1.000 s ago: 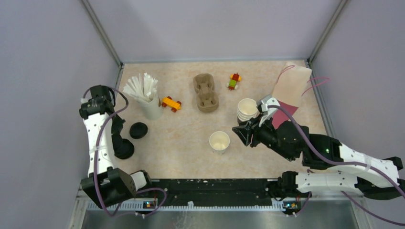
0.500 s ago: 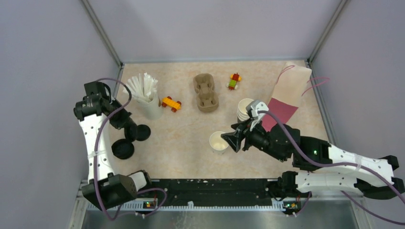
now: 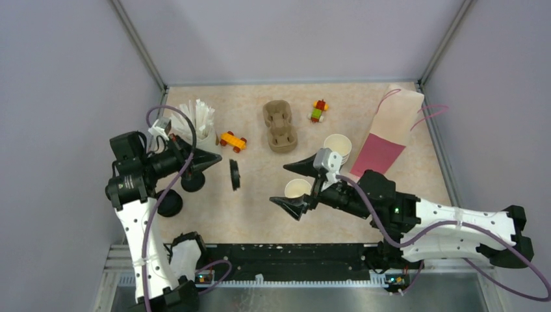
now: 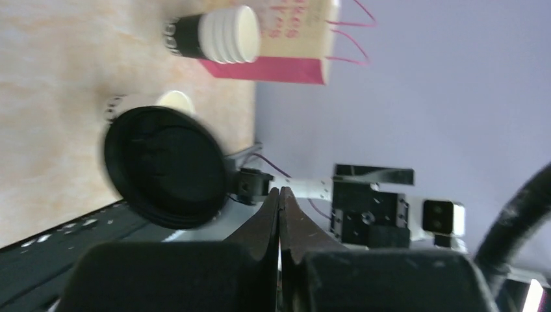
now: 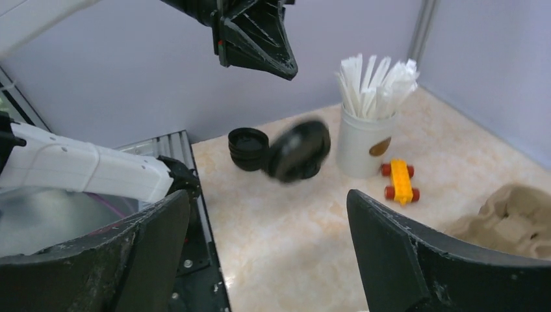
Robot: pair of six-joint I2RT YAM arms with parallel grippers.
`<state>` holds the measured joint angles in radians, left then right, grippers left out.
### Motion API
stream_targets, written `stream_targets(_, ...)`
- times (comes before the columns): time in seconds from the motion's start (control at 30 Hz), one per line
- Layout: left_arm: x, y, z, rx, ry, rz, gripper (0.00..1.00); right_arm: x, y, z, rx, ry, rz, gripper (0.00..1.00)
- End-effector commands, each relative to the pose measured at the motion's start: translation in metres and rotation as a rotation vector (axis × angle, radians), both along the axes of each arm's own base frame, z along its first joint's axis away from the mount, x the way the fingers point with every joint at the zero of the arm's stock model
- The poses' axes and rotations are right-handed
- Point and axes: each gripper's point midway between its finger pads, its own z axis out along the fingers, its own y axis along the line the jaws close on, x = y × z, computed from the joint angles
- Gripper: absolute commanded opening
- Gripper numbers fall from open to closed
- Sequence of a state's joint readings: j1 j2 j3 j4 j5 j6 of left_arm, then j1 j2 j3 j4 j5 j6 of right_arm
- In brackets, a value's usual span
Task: Pack the takeout coffee
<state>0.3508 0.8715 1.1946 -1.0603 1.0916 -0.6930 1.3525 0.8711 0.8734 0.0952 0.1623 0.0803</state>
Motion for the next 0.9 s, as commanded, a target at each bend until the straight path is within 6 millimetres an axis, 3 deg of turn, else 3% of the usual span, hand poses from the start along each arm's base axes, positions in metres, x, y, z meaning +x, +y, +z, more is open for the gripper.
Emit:
stream_targets(0.0, -0.034, -0.023, 0.06, -0.184, -0.172, -0.222, 0.0, -0.01, 0.013, 0.051, 0.1, -0.291, 0.073, 0.89)
stream_targets(0.13, -0.049, -0.032, 0.064, -0.215, -0.17, -0.282, 0.0, -0.019, 0.032, 0.039, 0.06, -0.416, 0.148, 0.9)
stream_targets(0.2, -0.047, -0.032, 0.059, -0.209, -0.155, -0.258, 0.0, -0.014, 0.036, 0.035, 0.037, -0.425, 0.13, 0.9)
stream_targets(0.27, -0.037, -0.028, 0.034, -0.179, -0.066, -0.183, 0.01, -0.001, 0.031, 0.032, 0.03, -0.412, 0.057, 0.91)
stream_targets(0.3, -0.031, -0.023, 0.017, -0.114, -0.049, -0.141, 0.06, 0.003, 0.026, 0.033, 0.036, -0.409, 0.029, 0.91)
stream_targets(0.37, -0.021, -0.009, -0.026, 0.032, 0.057, -0.035, 0.08, 0.008, 0.016, 0.034, 0.039, -0.387, -0.011, 0.91)
stream_targets(0.5, -0.019, 0.022, -0.094, 0.28, 0.192, 0.061, 0.24, 0.012, 0.004, 0.025, -0.02, -0.273, -0.04, 0.86)
stream_targets(0.73, -0.041, 0.031, -0.178, 0.321, 0.398, 0.16, 0.33, 0.023, -0.03, 0.017, -0.056, -0.062, -0.163, 0.82)
stream_targets(0.87, -0.048, 0.031, -0.21, 0.31, 0.46, 0.193, 0.35, 0.028, -0.045, 0.021, -0.046, -0.015, -0.215, 0.82)
